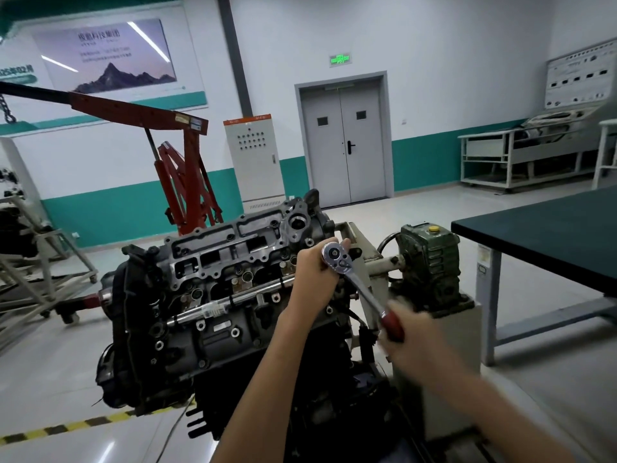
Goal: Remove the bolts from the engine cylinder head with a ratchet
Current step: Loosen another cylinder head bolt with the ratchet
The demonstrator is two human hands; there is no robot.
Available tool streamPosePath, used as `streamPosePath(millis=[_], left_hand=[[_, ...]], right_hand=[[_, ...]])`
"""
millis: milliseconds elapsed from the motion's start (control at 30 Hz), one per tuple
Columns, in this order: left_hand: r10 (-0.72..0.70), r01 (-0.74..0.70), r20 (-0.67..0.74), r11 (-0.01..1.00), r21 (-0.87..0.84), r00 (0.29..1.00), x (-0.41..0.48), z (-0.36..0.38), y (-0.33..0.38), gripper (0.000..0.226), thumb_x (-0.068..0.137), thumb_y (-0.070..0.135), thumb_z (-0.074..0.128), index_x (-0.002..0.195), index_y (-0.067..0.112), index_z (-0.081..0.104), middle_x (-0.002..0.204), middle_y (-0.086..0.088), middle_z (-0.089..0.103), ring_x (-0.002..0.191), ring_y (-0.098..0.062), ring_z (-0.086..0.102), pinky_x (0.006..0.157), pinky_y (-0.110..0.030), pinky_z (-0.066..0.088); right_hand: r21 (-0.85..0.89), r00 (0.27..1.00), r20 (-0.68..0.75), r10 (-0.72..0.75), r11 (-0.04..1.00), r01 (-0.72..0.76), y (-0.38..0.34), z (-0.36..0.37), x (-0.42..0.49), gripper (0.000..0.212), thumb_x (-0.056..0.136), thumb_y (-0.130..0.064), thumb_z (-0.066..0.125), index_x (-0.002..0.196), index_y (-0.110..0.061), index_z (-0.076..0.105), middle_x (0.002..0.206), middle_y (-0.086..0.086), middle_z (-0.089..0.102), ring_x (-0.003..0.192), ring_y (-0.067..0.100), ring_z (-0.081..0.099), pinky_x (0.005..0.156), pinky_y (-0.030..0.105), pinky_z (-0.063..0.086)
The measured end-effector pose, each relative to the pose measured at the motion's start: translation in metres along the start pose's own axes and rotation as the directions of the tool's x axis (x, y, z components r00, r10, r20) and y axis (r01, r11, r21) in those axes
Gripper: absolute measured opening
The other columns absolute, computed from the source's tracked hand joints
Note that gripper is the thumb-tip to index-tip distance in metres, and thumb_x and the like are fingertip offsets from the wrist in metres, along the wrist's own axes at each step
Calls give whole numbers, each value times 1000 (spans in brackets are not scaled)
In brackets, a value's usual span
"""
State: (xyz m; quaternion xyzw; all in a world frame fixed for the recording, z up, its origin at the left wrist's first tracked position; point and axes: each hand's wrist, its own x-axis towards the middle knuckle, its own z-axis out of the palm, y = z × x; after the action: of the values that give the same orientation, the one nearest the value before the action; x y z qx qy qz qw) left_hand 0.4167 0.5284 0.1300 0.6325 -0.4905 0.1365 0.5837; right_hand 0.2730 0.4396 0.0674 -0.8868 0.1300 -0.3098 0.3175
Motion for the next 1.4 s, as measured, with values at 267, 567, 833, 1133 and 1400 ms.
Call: streamPosePath(millis=[267,567,833,1133,1400], left_hand=[[2,-4,31,997,72,1000,4,-4,3,44,96,15,57,57,12,37,53,6,33,53,-8,28,53,-28,29],[-31,29,40,998,47,999,1,-6,-4,37,95,12,58,59,7,53,51,0,47,53,-8,39,52,-32,35],[17,-16,-60,1000,20,998,-1,0,-2,45,96,18,57,58,21,33,53,13,31,55,-4,27,54,-30,31],[-2,-5,98,997,71,995,7,-14,-9,40,92,10,61,56,7,44,52,7,41,51,-6,33,51,-26,30],[10,-11,-22,1000,-27,1000,-3,-2,-7,42,95,13,58,57,9,43,53,9,39,53,-8,33,52,-30,30]], right_hand=[[358,995,23,92,929,-94,-42,53,-24,22,76,-3,60,74,-21,47,55,-5,47,45,2,50,44,8,35],[-370,970,134,-203,898,239,13,-60,45,28,83,-18,60,110,-16,51,76,3,63,67,16,62,68,33,54],[454,980,-44,195,878,-154,-57,89,-31,19,79,-13,62,93,-19,51,63,0,53,49,-1,52,47,7,38],[-119,975,150,-165,976,183,10,-33,20,17,81,-10,62,91,-20,52,66,-3,58,54,8,56,52,18,46],[16,995,-63,-77,997,79,6,9,-9,21,77,-12,68,82,-21,50,53,-5,54,46,4,52,46,7,40]])
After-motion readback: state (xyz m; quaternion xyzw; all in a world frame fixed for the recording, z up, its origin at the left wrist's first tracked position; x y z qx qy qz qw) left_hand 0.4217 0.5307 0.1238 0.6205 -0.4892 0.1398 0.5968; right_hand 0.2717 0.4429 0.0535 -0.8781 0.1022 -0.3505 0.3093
